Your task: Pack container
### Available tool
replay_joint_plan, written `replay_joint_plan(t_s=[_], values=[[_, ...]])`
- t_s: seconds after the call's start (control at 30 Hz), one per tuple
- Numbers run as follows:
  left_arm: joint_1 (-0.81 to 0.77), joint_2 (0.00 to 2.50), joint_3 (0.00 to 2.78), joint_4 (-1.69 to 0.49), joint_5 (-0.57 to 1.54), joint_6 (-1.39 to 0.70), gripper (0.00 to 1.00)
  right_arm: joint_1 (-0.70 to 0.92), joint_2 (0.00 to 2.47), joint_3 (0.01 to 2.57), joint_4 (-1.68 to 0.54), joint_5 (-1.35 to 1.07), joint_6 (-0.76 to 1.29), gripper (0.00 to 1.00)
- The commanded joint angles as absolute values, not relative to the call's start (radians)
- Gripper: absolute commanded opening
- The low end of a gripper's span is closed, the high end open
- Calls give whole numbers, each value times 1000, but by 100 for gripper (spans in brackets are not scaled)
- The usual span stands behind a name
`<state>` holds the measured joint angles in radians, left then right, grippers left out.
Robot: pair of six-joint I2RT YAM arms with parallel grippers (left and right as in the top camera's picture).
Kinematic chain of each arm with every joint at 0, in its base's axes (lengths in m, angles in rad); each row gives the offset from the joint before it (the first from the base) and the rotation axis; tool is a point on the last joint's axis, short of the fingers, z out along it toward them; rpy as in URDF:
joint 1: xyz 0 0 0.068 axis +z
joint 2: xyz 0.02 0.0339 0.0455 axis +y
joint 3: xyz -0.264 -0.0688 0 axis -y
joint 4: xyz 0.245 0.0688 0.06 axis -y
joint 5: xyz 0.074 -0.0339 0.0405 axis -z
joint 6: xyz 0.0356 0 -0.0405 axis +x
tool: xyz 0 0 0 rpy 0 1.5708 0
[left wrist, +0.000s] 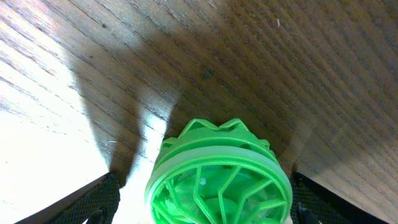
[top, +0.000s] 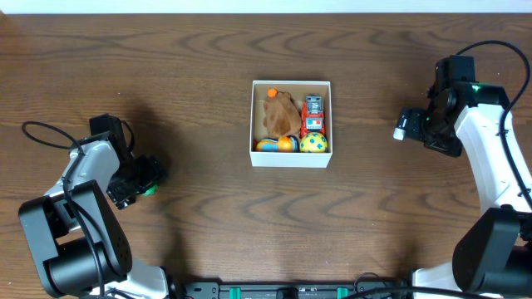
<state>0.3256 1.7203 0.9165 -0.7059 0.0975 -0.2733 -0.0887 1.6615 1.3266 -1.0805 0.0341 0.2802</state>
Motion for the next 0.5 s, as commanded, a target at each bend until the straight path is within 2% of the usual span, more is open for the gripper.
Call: replay_joint_plan(t_s=[0.0, 0.03, 0.17, 0.47], values=[[326, 1728, 900, -709, 96, -279, 85, -91, 1662, 1328, -1082, 41, 271, 91], [326, 1728, 900, -709, 96, -279, 84, -91, 1662, 1327, -1082, 41, 271, 90], [326, 1728, 900, -709, 97, -279, 68, -91, 1662, 1328, -1082, 41, 271, 91], [326, 1728, 901, -708, 97, -279, 61, -91, 1662, 1327, -1082, 41, 271, 90]])
